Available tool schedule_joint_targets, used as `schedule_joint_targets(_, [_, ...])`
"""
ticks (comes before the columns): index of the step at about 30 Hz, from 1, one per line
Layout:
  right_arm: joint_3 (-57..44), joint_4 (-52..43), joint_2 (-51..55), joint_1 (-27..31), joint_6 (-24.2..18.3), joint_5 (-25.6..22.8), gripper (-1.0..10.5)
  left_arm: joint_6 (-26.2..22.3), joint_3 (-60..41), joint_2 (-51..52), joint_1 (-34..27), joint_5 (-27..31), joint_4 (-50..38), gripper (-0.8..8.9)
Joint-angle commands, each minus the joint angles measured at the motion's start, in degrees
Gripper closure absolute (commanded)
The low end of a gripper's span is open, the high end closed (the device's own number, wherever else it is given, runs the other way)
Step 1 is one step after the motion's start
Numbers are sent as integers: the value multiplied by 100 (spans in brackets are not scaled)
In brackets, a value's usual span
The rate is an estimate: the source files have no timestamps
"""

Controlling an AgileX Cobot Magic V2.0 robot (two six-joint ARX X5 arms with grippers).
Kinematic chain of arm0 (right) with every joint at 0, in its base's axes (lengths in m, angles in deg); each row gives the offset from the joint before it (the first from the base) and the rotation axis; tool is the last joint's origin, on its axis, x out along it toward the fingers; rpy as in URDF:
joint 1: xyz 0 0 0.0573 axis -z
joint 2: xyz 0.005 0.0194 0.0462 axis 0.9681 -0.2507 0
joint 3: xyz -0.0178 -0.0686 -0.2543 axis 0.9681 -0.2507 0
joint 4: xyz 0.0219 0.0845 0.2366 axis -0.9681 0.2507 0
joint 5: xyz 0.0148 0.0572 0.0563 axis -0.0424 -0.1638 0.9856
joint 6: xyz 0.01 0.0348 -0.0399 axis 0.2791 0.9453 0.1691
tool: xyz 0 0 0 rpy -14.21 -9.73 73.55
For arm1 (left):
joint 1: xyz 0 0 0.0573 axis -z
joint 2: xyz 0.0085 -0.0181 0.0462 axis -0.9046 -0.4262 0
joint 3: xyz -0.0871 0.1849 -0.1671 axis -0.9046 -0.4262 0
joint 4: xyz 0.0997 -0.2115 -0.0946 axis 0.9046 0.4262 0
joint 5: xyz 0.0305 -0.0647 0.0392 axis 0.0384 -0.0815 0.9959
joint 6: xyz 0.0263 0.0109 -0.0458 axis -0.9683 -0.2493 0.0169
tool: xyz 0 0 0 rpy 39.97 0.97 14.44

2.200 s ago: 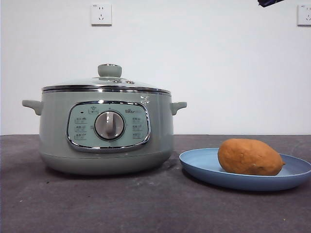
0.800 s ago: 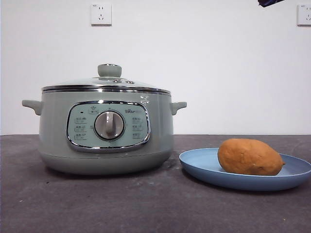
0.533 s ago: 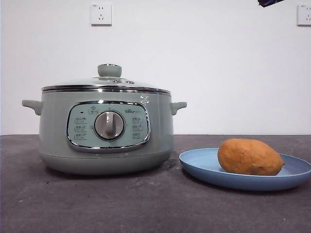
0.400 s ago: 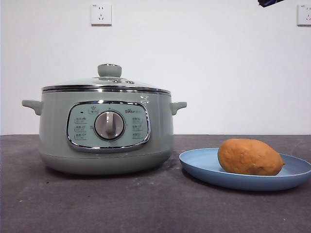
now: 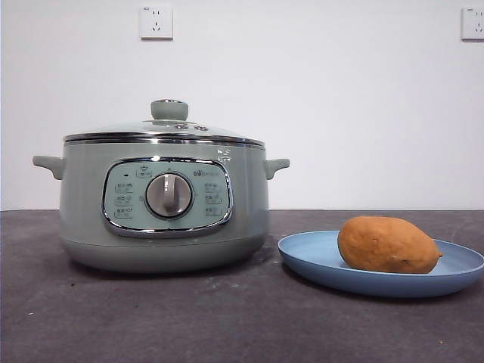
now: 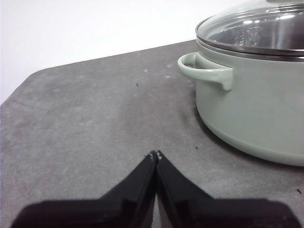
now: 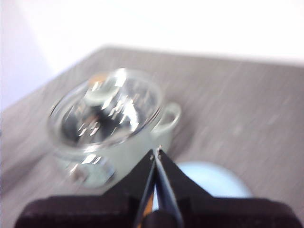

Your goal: Take the potato out from the steamer,put the potato on the plate,close the lid

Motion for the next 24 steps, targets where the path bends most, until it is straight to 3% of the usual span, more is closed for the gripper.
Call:
schedule_joint_targets(1, [-822,-887,479,431,-136,-17,946,35,-81,15,-22,-4,15,817])
schedule_joint_targets(7, [-2505,-2356,1641,1106,-173,-94,946,35,-81,15,-20,-4,15,817])
schedule_joint_targets(10, [-3161,-2649,2155,1252,-166,-557,946,35,-81,15,-20,-4,15,817])
schedule_joint_targets(13, [-3657,-2688,2599,1314,-153,-774,946,35,-81,15,-22,-4,15,817])
schedule_joint_targets(24, [-4374,-2234,3309,1322,-42,-785,946,35,-81,15,-20,-4,15,817])
